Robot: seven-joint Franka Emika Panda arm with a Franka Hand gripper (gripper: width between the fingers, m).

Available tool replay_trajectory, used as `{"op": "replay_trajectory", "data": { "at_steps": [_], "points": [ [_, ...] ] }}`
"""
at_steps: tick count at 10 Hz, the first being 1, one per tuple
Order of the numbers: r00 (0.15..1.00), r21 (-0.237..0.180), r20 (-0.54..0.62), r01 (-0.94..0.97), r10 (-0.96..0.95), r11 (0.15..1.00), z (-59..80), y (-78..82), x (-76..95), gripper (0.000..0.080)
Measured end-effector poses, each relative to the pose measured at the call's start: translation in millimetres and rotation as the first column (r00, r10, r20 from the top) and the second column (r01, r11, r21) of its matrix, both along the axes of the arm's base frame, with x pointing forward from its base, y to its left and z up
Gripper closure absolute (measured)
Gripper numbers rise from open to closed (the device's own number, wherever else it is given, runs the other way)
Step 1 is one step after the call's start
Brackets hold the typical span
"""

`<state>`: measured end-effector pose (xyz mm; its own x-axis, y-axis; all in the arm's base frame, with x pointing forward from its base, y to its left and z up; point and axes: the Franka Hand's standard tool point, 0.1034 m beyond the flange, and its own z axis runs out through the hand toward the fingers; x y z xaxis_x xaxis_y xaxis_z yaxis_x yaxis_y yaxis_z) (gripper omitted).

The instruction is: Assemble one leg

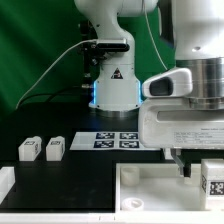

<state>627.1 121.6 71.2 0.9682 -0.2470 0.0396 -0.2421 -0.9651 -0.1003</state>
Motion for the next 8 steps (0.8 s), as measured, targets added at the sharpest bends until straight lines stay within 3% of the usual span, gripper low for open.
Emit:
{"op": "replay_trajectory", "data": {
  "at_steps": [1, 2, 4, 5, 8],
  "points": [
    [0.997, -0.014, 0.007, -0.074, 0.075, 0.997, 1.3, 4.5, -0.4, 0.0151],
    [1.000, -0.006, 0.000, -0.006, 0.006, 1.000, 0.1, 3.3, -0.5, 0.0151],
    [0.994, 0.003, -0.011, 0.112, -0.112, 0.994, -0.3, 3.4, -0.7, 0.0423],
    [0.976, 0.005, -0.023, 0.218, -0.218, 0.976, -1.2, 1.1, -1.6, 0.0502],
    [0.876, 0.004, -0.064, 0.480, -0.478, 0.877, -1.4, -2.0, 1.4, 0.0503]
  ]
}}
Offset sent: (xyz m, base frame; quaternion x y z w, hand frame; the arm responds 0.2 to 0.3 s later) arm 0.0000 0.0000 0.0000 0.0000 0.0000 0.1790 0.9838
